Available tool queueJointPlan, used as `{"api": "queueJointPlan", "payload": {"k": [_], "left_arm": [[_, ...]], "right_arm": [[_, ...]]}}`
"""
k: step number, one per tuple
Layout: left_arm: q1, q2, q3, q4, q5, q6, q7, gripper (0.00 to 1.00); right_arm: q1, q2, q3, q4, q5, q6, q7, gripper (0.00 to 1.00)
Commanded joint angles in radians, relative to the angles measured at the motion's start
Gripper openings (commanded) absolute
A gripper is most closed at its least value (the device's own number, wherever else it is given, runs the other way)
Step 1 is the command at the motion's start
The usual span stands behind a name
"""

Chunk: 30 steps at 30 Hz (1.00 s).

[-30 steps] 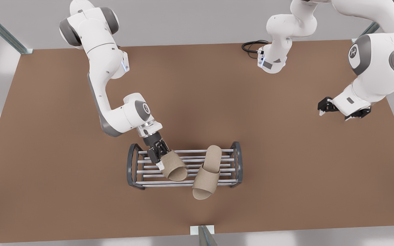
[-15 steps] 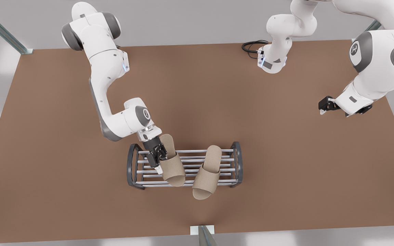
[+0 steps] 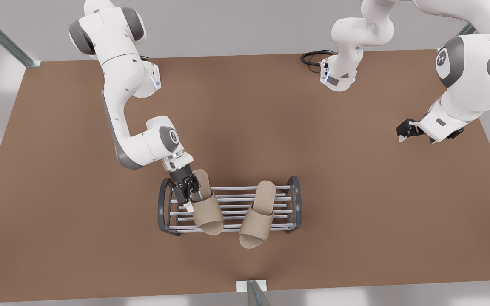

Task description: Place the right shoe on the shoe rack with the right arm, and place the left shoe on the shoe rack with the left arm

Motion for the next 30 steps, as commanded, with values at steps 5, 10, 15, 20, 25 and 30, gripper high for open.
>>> {"api": "queueJointPlan", "payload": {"k": [5,10,15,20,25,30], "left_arm": [[0.0,-0.003,0.0,0.0,0.001,-0.002,-0.034,1.0],[0.0,-0.015,-0.001,-0.001,0.001,-0.011,-0.036,1.0],[0.0,-0.019,-0.009,-0.001,0.001,-0.011,-0.051,1.0],[0.0,-0.022,-0.009,-0.001,0.001,-0.013,-0.063,1.0],[0.0,-0.021,-0.015,-0.001,0.001,-0.011,-0.065,1.0],[0.0,-0.019,-0.015,-0.001,0.002,-0.011,-0.066,1.0]], "right_arm": [[-0.002,-0.052,0.0,-0.062,-0.002,0.0,0.004,1.0],[0.001,-0.162,0.009,-0.123,0.0,0.012,0.005,1.0],[-0.167,-0.262,0.123,-0.067,0.394,0.164,0.085,1.0],[-0.351,-0.259,0.435,-0.058,1.205,-0.331,0.079,1.0],[-0.543,-0.357,0.321,-0.12,2.467,-0.896,-1.503,1.0],[-0.67,-0.38,0.239,-0.031,2.793,-1.419,-1.759,1.0]]}}
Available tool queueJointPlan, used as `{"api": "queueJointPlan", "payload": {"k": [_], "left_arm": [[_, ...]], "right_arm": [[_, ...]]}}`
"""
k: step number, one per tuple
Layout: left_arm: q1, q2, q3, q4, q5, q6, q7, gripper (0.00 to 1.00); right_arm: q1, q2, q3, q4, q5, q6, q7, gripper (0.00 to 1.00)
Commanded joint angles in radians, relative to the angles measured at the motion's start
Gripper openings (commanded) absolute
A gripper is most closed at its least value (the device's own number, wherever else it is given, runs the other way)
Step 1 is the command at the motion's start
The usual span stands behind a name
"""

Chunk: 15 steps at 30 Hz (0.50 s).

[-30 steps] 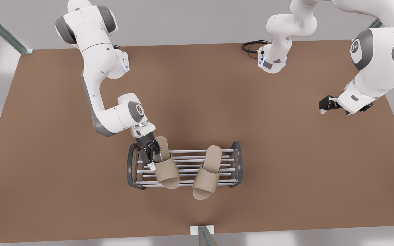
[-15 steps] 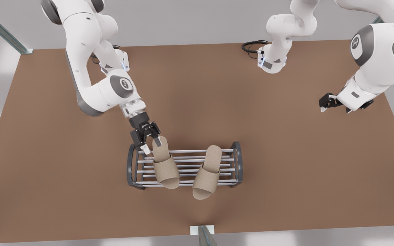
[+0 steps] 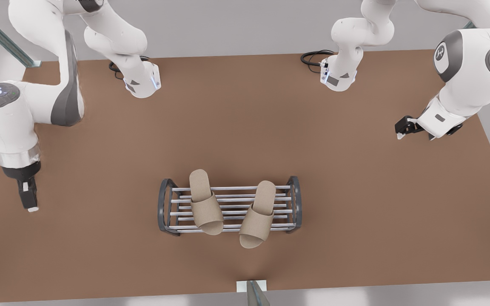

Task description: Place the right shoe on the shoe rack with the right arm, and place the left shoe on the shoe rack with the left arm

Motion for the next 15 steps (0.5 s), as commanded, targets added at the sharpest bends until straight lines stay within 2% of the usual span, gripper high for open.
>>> {"api": "queueJointPlan", "payload": {"k": [1,7,10,15], "left_arm": [[0.001,0.0,0.0,0.0,0.001,-0.001,-0.021,1.0],[0.002,0.08,0.003,0.046,0.004,0.03,-0.016,1.0],[0.001,0.081,0.003,0.046,0.002,0.022,-0.018,1.0],[0.001,0.101,0.005,0.046,0.006,0.026,-0.018,1.0]], "right_arm": [[0.033,0.01,-0.003,0.004,0.228,-0.382,-1.167,1.0],[0.035,0.027,0.002,0.005,0.284,-0.37,-1.161,1.0],[0.041,0.139,-0.006,0.166,0.272,-0.459,-1.175,1.0],[0.043,0.119,0.002,0.157,0.277,-0.445,-1.172,1.0]]}}
